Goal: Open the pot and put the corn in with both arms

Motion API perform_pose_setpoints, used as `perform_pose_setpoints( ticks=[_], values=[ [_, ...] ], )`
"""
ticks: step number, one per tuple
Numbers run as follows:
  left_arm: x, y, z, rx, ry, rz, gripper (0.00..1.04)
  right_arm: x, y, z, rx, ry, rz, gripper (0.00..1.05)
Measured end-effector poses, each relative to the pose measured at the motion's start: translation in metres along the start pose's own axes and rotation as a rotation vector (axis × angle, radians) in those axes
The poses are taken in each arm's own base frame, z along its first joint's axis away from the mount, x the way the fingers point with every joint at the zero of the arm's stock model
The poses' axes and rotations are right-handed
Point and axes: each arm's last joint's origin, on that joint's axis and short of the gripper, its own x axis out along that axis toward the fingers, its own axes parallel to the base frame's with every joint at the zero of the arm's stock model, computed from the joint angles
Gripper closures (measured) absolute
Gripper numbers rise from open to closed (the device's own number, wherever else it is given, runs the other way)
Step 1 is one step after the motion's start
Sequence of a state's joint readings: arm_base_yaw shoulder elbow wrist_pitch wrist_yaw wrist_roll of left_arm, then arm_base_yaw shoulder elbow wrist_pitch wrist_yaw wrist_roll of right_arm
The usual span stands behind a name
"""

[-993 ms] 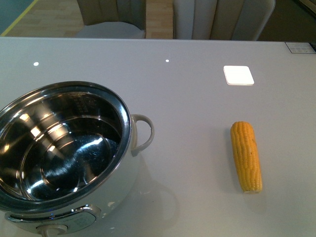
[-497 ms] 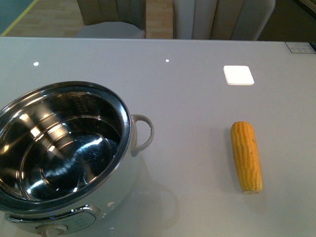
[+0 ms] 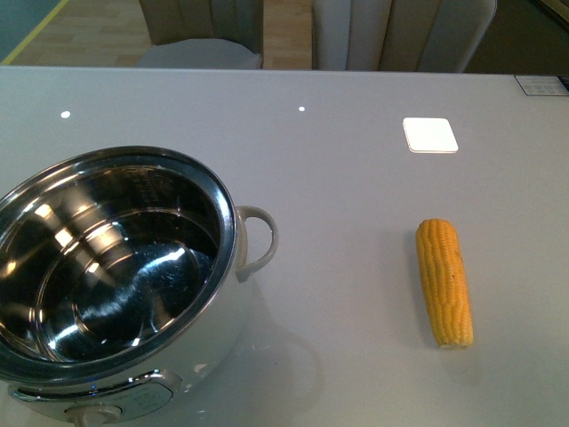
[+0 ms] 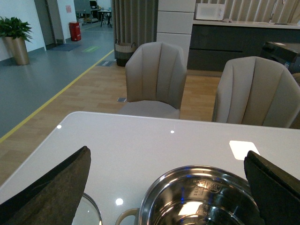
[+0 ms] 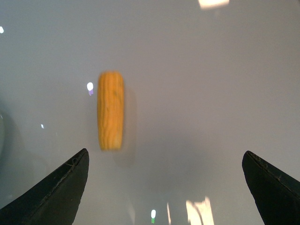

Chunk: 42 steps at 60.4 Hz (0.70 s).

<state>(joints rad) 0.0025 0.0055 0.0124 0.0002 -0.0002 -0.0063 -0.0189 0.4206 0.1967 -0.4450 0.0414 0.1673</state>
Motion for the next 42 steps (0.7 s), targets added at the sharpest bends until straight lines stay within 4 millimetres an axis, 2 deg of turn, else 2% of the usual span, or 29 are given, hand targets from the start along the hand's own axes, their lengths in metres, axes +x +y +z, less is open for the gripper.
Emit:
perform_pose_setpoints(
  ticks=[8,19,28,42],
  values=[
    [0.000,0.000,0.000,0.000,0.000,0.000,0.07,0.018,0.001,0.005,0.032,0.064,0.014,0.09],
    [0.000,0.000,0.000,0.000,0.000,0.000,0.07,0.062,0.019,0.022,-0.054,0.100,0.071,0.09],
    [0.000,0.000,0.000,0.000,0.000,0.000,0.07,0.106,0.039,0.033,-0.133,0.109,0.108,0.09],
    [0.000,0.000,0.000,0.000,0.000,0.000,0.07,0.178,0.059,0.025,-0.192,0.220,0.086,0.09]
  ],
)
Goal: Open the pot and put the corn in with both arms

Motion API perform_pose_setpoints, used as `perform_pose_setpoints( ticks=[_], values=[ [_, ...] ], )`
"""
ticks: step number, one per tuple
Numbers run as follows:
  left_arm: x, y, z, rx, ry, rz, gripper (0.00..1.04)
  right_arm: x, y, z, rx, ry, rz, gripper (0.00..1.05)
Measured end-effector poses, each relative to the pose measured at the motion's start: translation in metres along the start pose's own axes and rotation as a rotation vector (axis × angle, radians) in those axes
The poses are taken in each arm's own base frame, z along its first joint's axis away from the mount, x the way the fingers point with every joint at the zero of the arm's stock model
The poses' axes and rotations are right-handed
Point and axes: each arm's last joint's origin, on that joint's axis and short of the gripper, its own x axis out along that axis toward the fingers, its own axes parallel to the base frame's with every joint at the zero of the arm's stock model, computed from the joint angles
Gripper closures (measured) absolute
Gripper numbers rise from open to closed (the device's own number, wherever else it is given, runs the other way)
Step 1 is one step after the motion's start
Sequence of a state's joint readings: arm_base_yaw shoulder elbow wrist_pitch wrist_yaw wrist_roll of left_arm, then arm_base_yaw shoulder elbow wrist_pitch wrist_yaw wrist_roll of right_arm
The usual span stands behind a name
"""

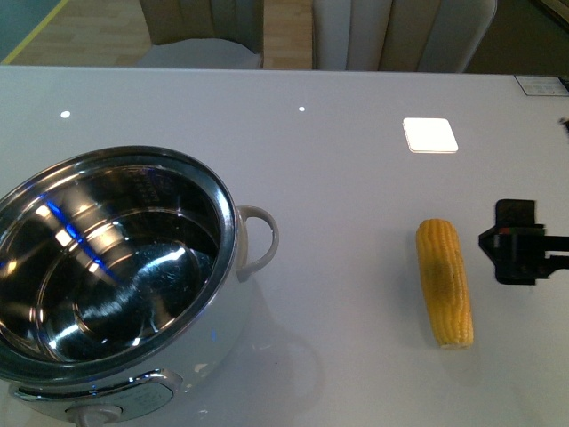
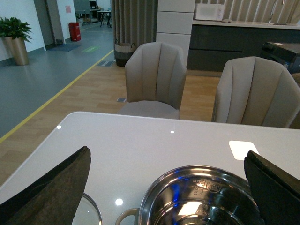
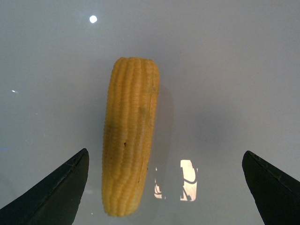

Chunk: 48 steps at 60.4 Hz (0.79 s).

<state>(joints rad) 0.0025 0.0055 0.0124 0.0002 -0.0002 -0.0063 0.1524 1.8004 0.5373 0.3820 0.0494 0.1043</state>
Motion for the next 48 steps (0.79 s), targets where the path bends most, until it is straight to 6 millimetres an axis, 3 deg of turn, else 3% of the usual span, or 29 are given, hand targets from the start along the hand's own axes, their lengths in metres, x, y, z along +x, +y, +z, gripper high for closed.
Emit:
perform_pose_setpoints(
  ticks=[12,30,41,48],
  values=[
    [0.000,0.000,0.000,0.000,0.000,0.000,0.07,0.041,0.009,-0.001,-0.016,0.080,0.011,0.09],
    [0.000,0.000,0.000,0.000,0.000,0.000,0.07,0.069,0.022,0.003,-0.018,0.112,0.020,0.09],
    [0.000,0.000,0.000,0.000,0.000,0.000,0.07,0.084,0.029,-0.005,-0.040,0.155,0.004,0.16],
    [0.000,0.000,0.000,0.000,0.000,0.000,0.07,0.091,0.034,-0.010,-0.056,0.175,-0.010,0.31]
  ],
)
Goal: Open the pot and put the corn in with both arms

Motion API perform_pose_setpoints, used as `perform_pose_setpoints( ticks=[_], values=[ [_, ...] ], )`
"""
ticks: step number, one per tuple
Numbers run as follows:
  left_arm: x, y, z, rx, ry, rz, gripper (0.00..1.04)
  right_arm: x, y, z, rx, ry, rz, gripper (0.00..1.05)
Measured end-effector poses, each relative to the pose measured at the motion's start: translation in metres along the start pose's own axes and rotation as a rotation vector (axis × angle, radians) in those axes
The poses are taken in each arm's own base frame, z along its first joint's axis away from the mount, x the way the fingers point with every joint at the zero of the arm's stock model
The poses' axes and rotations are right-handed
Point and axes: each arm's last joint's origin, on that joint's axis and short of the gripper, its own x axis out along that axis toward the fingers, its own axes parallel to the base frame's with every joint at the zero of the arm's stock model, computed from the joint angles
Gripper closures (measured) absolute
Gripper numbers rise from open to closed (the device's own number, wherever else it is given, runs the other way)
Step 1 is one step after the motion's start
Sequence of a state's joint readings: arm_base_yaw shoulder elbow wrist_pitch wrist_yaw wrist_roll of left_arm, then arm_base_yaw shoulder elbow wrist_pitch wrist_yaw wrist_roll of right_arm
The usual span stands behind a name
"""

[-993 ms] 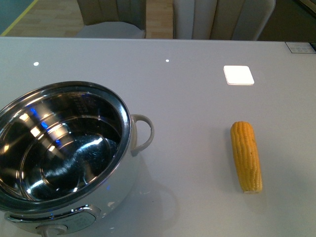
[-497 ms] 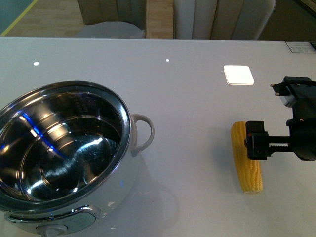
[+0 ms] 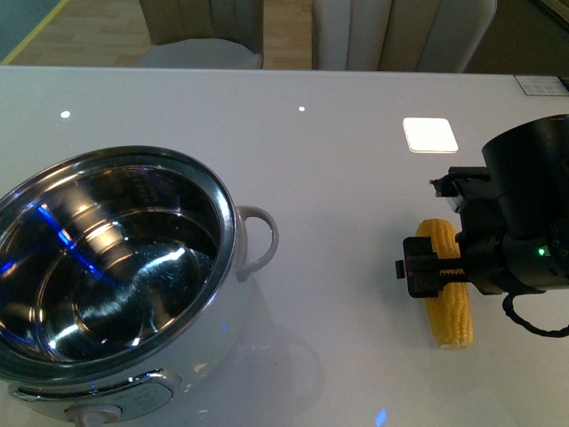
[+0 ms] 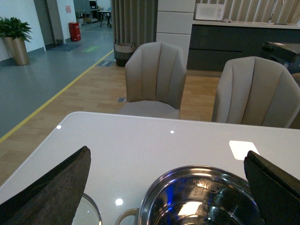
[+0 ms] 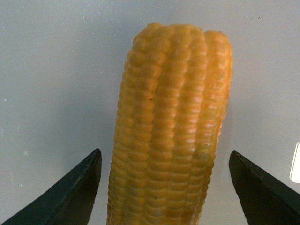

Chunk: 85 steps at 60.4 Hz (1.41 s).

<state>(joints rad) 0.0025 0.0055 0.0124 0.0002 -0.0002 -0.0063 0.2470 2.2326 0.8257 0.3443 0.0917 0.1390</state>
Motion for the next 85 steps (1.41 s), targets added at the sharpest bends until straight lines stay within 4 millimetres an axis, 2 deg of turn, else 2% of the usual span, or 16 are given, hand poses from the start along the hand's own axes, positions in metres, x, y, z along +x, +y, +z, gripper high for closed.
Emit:
perform_pose_setpoints(
  ticks=[6,17,28,39,47,54,69,77,85],
  values=[
    [0.000,0.000,0.000,0.000,0.000,0.000,0.07,0.003,0.006,-0.006,-0.021,0.025,-0.004,0.55],
    [0.000,0.000,0.000,0.000,0.000,0.000,0.07,-0.001,0.007,-0.008,-0.027,0.040,0.007,0.72],
    [0.000,0.000,0.000,0.000,0.000,0.000,0.07,-0.024,0.003,-0.005,-0.002,0.025,0.054,0.79],
    [0.000,0.000,0.000,0.000,0.000,0.000,0.07,-0.067,0.003,0.024,0.089,-0.087,0.167,0.82],
    [0.000,0.000,0.000,0.000,0.000,0.000,0.07,-0.098,0.012,0.045,0.141,-0.167,0.251,0.82],
    [0.000,0.000,0.000,0.000,0.000,0.000,0.07,-0.116,0.028,0.059,0.167,-0.206,0.326,0.82],
    [0.000,0.000,0.000,0.000,0.000,0.000,0.07,-0.139,0.082,0.080,0.155,-0.234,0.486,0.82],
    [0.000,0.000,0.000,0.000,0.000,0.000,0.07,-0.140,0.107,0.087,0.144,-0.216,0.542,0.83],
    [0.000,0.000,0.000,0.000,0.000,0.000,0.07,-0.130,0.130,0.089,0.128,-0.164,0.574,0.84]
  ],
)
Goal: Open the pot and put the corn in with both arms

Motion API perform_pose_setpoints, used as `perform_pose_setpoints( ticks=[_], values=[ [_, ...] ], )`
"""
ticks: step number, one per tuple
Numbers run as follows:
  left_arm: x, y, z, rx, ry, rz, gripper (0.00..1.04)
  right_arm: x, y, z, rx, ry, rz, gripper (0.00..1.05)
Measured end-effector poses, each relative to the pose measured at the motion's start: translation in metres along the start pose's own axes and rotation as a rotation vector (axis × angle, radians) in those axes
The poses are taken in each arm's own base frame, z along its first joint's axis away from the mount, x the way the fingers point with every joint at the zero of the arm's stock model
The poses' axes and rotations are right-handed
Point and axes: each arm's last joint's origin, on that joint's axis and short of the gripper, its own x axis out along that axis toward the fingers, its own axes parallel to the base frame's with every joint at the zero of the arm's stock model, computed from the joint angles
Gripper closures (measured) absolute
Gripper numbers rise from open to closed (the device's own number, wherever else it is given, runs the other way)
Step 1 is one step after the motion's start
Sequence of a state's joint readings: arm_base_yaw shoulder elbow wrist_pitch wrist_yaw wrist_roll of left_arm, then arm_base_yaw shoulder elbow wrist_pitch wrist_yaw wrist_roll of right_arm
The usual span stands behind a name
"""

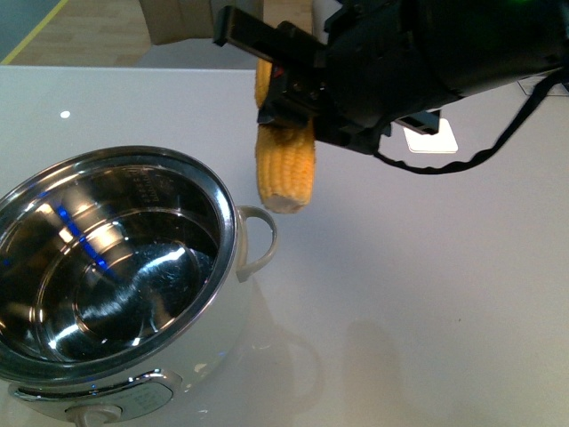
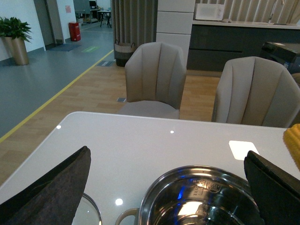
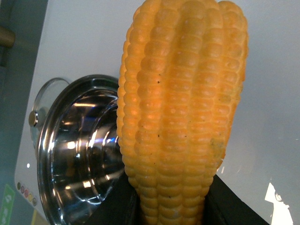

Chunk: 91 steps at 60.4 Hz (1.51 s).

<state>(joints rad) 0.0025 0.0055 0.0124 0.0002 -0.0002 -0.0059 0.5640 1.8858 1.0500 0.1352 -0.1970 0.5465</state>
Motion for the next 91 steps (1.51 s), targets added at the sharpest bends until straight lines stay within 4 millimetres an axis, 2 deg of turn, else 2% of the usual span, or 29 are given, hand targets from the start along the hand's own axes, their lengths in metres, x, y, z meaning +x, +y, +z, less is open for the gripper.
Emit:
perform_pose_setpoints(
  ticks=[15,29,57,80,82,91],
  values=[
    [0.000,0.000,0.000,0.000,0.000,0.000,0.07,0.033,0.023,-0.009,-0.008,0.098,0.042,0.84],
    [0.000,0.000,0.000,0.000,0.000,0.000,0.07,0.050,0.036,-0.015,0.042,0.150,0.088,0.84],
    [0.000,0.000,0.000,0.000,0.000,0.000,0.07,0.077,0.042,-0.035,0.075,0.234,0.096,0.84],
    [0.000,0.000,0.000,0.000,0.000,0.000,0.07,0.081,0.049,-0.042,0.058,0.277,0.102,0.84],
    [0.000,0.000,0.000,0.000,0.000,0.000,0.07,0.081,0.050,-0.042,0.056,0.278,0.102,0.83],
    [0.000,0.000,0.000,0.000,0.000,0.000,0.07,0.081,0.048,-0.045,0.058,0.289,0.099,0.54]
  ],
)
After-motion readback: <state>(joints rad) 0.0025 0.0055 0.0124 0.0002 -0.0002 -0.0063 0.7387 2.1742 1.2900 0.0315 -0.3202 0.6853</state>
